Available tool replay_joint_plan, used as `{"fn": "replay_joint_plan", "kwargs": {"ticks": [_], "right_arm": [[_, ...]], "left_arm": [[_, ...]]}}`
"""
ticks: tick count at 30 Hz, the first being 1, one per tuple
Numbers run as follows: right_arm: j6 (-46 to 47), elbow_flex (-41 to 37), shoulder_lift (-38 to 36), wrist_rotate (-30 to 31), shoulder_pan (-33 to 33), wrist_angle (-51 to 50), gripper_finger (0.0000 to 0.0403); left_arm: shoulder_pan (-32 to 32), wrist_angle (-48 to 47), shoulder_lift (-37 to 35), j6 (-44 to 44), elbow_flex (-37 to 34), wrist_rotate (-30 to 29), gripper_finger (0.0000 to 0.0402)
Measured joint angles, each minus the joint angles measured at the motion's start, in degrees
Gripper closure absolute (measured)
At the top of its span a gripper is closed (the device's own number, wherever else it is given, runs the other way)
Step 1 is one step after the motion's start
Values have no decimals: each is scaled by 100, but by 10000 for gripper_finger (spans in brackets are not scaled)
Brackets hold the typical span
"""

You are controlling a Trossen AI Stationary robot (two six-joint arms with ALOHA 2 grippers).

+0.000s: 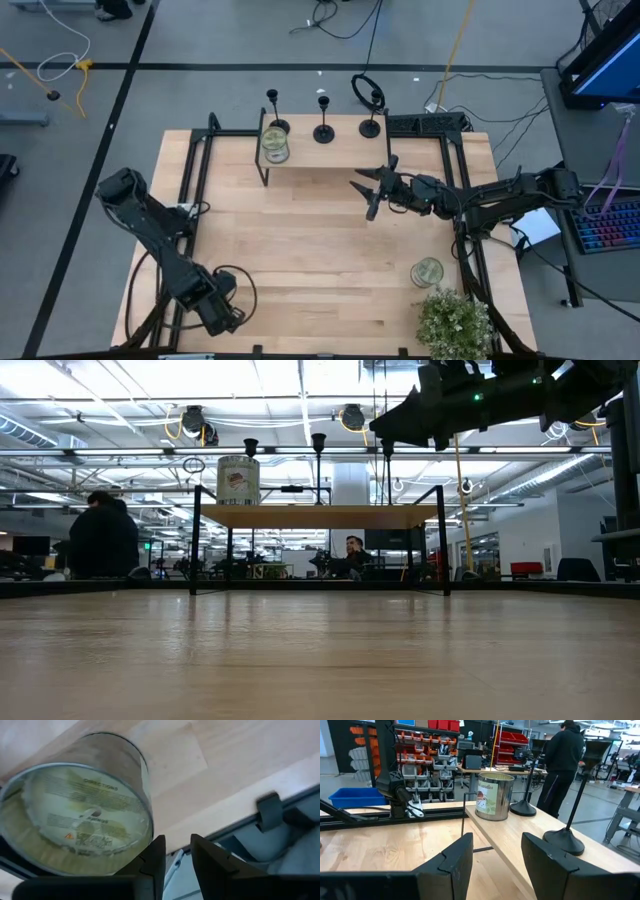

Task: Pick & Place candle stick holders
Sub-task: Put the left green scented candle on the shelf, then put the left green scented candle on the shelf aligned with the other green scented candle

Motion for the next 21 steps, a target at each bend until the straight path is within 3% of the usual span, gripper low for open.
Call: {"fn": "replay_joint_plan", "kwargs": {"ticks": [13, 21], "right_arm": [[-117, 0, 0, 0, -2, 5, 243], [-117, 0, 0, 0, -2, 5, 243]], "left_arm": [[153, 38, -22, 496, 259, 195, 356], [222, -165, -22, 959, 422, 222, 320]]}}
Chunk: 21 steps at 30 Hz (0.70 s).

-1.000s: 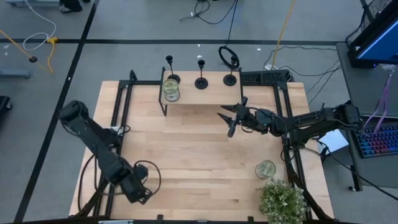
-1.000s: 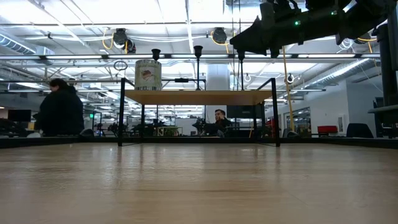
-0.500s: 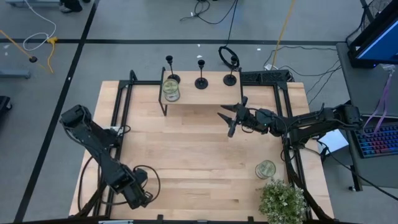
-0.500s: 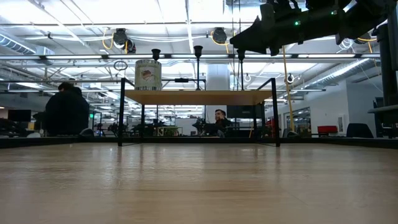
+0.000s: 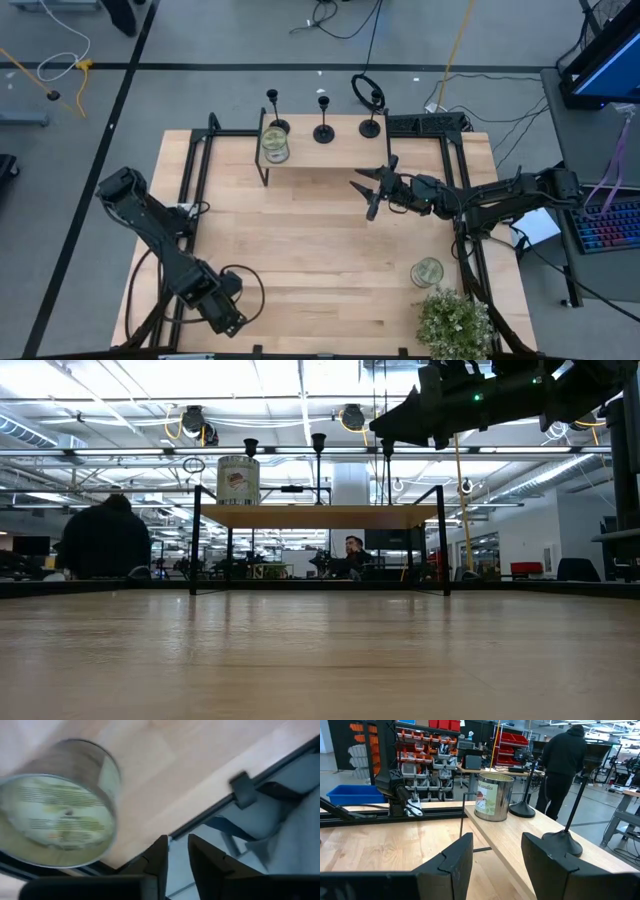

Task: Pick & Place candle stick holders
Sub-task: Put the left green scented candle on the shelf aligned with the other green scented candle

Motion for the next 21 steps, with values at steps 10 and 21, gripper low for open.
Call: {"fn": "replay_joint_plan", "kwargs": {"ticks": [10, 21], "right_arm": [[0, 0, 0, 0, 1, -1, 243], [-25, 0, 0, 0, 1, -2, 243]], "left_arm": [[-157, -702, 0, 25, 0, -165, 252], [-557, -522, 2, -31, -274, -555, 240]]}}
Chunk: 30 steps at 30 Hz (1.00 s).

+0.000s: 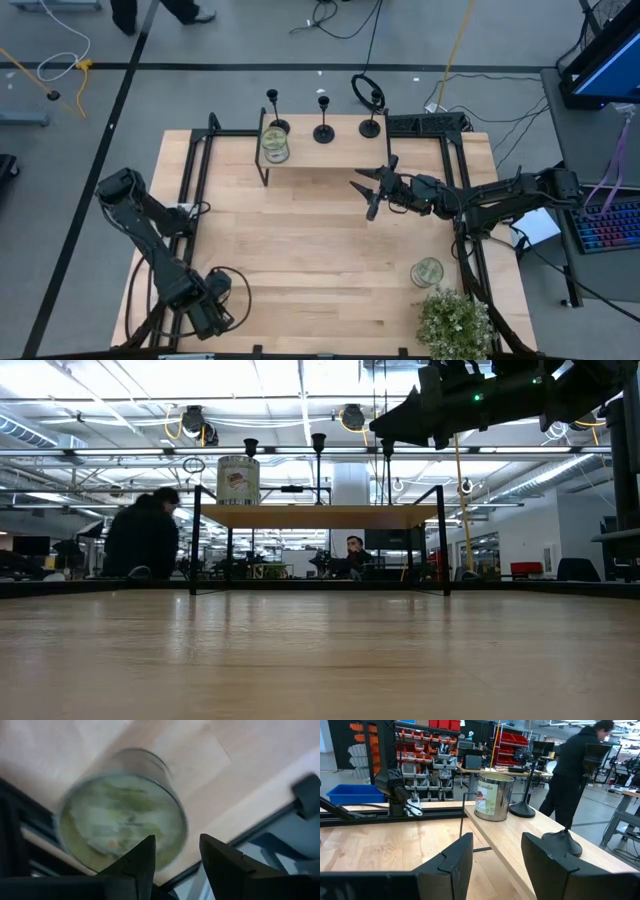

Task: Pick & Place candle stick holders
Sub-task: Put the left green scented candle on the shelf aligned with the other green scented candle

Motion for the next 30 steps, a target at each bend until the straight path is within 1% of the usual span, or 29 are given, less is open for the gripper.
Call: {"fn": "replay_joint_plan", "kwargs": {"ticks": [3, 6, 15, 16, 18, 20, 22, 24, 27, 30], "right_arm": [[-1, 0, 0, 0, -1, 0, 243], [-1, 0, 0, 0, 0, 1, 243], [-1, 0, 0, 0, 0, 1, 243], [0, 0, 0, 0, 1, 0, 243], [0, 0, 0, 0, 0, 0, 243], [1, 0, 0, 0, -1, 0, 243], [-1, 0, 0, 0, 0, 0, 243], [1, 0, 0, 0, 0, 0, 243], [1, 0, 0, 0, 0, 16, 243], [1, 0, 0, 0, -1, 24, 243]], "left_arm": [[-97, 213, 0, 62, -13, -56, 241], [-166, 197, 0, 211, -15, -228, 255], [-266, -136, 0, 515, -19, -318, 353], [-267, -120, 0, 607, -19, -399, 365], [-271, -58, 0, 899, -19, -748, 388], [-269, 1, 0, 1237, -19, -1236, 393], [-252, 29, 0, 1513, -21, -1752, 390], [-157, 50, 0, 1785, -21, -2056, 392], [135, 87, 0, 2254, -21, -2079, 396], [673, 181, 0, 3004, -21, -1958, 394]]}}
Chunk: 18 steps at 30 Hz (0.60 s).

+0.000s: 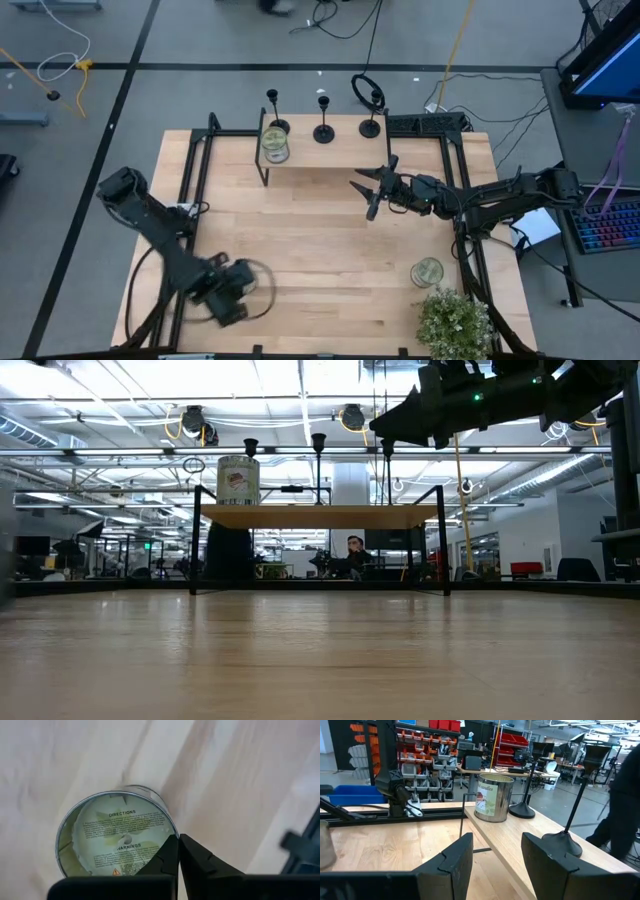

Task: Pick & Place candle stick holders
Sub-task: Put the left green scented candle on the shelf aligned with the other green scented candle

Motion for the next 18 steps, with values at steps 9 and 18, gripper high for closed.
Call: {"fn": "replay_joint_plan", "kwargs": {"ticks": [9, 18], "right_arm": [[-257, 0, -56, 0, 4, -196, 243], [177, 0, -938, 4, 9, -1905, 243]], "left_arm": [[2160, 174, 2, 3544, 266, 720, 396], [3816, -33, 2, 6920, 1498, 683, 397]]}}
